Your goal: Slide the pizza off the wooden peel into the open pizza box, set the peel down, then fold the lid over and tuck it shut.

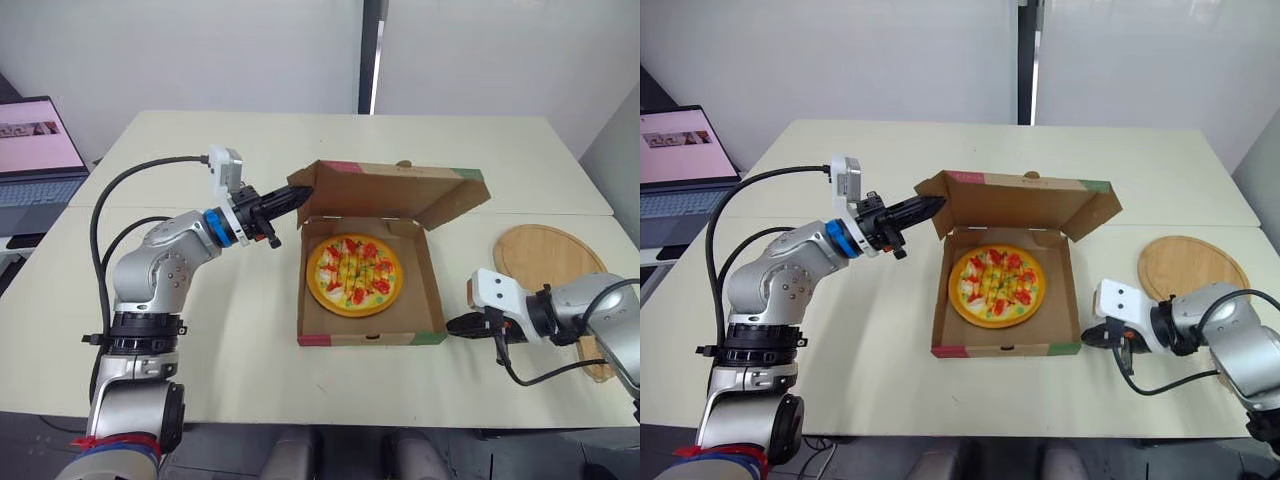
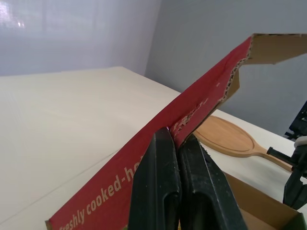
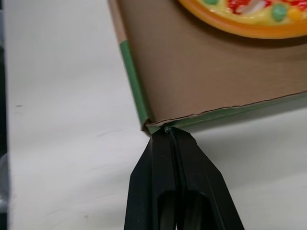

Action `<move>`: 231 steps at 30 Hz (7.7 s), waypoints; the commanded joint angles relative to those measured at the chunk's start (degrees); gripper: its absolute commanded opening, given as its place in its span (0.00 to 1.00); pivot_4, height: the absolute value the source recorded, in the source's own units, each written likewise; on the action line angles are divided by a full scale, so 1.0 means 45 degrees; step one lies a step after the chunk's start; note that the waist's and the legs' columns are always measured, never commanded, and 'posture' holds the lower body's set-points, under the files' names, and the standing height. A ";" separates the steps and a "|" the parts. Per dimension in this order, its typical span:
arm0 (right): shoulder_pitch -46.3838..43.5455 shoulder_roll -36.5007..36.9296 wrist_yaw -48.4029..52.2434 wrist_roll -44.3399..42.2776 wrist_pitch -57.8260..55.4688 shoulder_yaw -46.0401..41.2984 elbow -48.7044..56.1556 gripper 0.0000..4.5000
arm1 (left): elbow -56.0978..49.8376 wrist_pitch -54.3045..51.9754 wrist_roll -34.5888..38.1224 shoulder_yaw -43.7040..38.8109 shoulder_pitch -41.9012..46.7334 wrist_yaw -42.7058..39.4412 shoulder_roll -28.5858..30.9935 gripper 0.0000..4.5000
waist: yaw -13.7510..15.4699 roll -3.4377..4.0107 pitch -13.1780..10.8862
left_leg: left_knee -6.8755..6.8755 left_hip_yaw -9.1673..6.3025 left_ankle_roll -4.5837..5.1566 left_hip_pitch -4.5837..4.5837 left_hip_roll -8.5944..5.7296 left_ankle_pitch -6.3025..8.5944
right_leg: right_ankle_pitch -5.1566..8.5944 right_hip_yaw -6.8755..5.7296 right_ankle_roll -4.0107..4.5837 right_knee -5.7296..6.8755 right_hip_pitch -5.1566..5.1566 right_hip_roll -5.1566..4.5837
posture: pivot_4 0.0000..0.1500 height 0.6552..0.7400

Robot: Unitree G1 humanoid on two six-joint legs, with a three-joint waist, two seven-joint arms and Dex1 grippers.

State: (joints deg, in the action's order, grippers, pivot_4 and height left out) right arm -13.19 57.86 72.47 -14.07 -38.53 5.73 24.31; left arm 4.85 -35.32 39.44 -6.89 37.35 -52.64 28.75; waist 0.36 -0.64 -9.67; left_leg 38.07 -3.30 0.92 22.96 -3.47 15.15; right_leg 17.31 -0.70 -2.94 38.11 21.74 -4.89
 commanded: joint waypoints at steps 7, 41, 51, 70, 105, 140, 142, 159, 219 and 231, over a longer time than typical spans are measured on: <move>0.0564 0.0626 -0.0214 -0.1121 -0.0125 -0.0690 0.0968 0.00 | -0.1264 -0.1269 0.0687 -0.0052 -0.0497 0.0016 -0.0030 0.00 | 0.0029 -0.0002 0.0001 | 0.0004 -0.0005 0.0001 -0.0006 -0.0001 0.0000 | 0.0000 0.0000 0.0000 -0.0003 -0.0013 -0.0001 | 1.00 0.86; -0.6189 -0.5108 -0.7589 -0.1228 -0.0143 -0.2756 -0.6024 0.81 | 0.1000 0.0334 -0.0449 -0.0543 0.1064 0.0165 -0.0164 0.00 | -0.0098 -0.0017 0.0003 | 0.0015 0.0047 -0.0007 0.0007 -0.0022 -0.0006 | 0.0000 0.0029 0.0001 0.0183 0.0107 -0.0017 | 1.00 0.86; -0.6857 -0.5439 -0.7662 -0.1121 0.0289 -0.2629 -0.6490 0.08 | 0.1329 0.0539 -0.0767 -0.0459 0.1404 0.0012 -0.0279 0.00 | -0.0105 -0.0017 0.0004 | 0.0014 0.0047 -0.0007 0.0008 -0.0022 -0.0006 | 0.0000 0.0030 0.0001 0.0187 0.0109 -0.0015 | 1.00 0.86; -0.6357 -0.4544 -0.9698 -0.1494 -0.3476 -0.3542 -0.2276 0.00 | 0.3278 0.1609 -0.2065 0.0404 0.3476 0.0119 -0.2217 0.00 | -0.0113 -0.0017 0.0003 | 0.0012 0.0051 -0.0005 0.0018 -0.0022 -0.0006 | 0.0000 0.0030 0.0001 0.0190 0.0120 -0.0014 | 1.00 0.86; -0.6440 -0.5223 -1.0491 -0.1894 -0.5553 -0.3913 -0.0857 0.00 | -0.1456 0.1493 -0.2923 -0.0173 0.1259 0.4725 -0.3336 0.41 | -0.0125 -0.0017 0.0003 | 0.0005 0.0055 -0.0004 0.0019 -0.0020 -0.0005 | 0.0000 0.0041 0.0001 0.0190 0.0125 -0.0013 | 1.00 0.86; -0.6341 -0.5169 -1.0201 -0.2039 -0.5088 -0.3742 -0.1108 0.00 | -0.3035 0.3499 -0.3821 0.0135 -0.0704 0.7410 -0.4146 0.91 | -0.0125 -0.0017 0.0004 | 0.0005 0.0063 -0.0004 0.0015 -0.0019 -0.0005 | 0.0000 0.0040 0.0001 0.0188 0.0121 -0.0009 | 1.00 0.86; -0.6342 -0.5151 -1.0182 -0.2039 -0.5091 -0.3735 -0.1105 0.00 | -0.3284 0.3435 -0.3940 0.0206 -0.0759 0.7633 -0.4144 0.86 | -0.0128 -0.0017 0.0003 | 0.0005 0.0063 -0.0004 0.0015 -0.0019 -0.0005 | 0.0000 0.0040 0.0001 0.0188 0.0121 -0.0010 | 1.00 0.86; -0.6337 -0.5447 -1.0574 -0.1867 -0.4859 -0.3564 -0.1015 0.00 | -0.4605 0.2315 -0.4112 0.0788 -0.0954 0.8417 -0.4157 0.01 | -0.0117 -0.0017 0.0004 | 0.0005 0.0065 -0.0004 0.0015 -0.0017 -0.0005 | 0.0000 0.0042 0.0001 0.0188 0.0120 -0.0006 | 1.00 0.86; -0.0042 -0.8471 -1.2238 -0.2340 -0.6829 -0.3920 0.6387 0.00 | -0.7463 -0.3995 0.1182 -0.0748 -0.3344 0.6570 -0.1994 0.01 | -0.0191 -0.0011 0.0025 | -0.0023 0.0055 -0.0011 -0.0032 -0.0008 -0.0009 | 0.0004 0.0062 0.0006 0.0187 0.0100 0.0014 | 1.00 0.86; 0.1557 -0.7869 -1.1154 -0.2721 -0.4946 -0.3771 0.5982 0.29 | -0.7492 -0.3464 0.1114 -0.0520 -0.3606 0.7048 -0.2063 0.00 | -0.0159 -0.0021 0.0030 | -0.0023 0.0048 -0.0015 -0.0031 -0.0001 -0.0012 | 0.0004 0.0059 0.0007 0.0179 0.0094 0.0023 | 1.00 0.86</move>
State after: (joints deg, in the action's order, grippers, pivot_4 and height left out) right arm -6.22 22.09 19.71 -23.90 -62.57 -12.81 50.14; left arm -27.34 -51.45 44.10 -10.36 21.13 -21.07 19.62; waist -0.36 -0.74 -9.53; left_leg 37.97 -3.08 0.87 22.83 -3.48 15.10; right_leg 17.33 -0.43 -2.91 38.90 22.16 -4.79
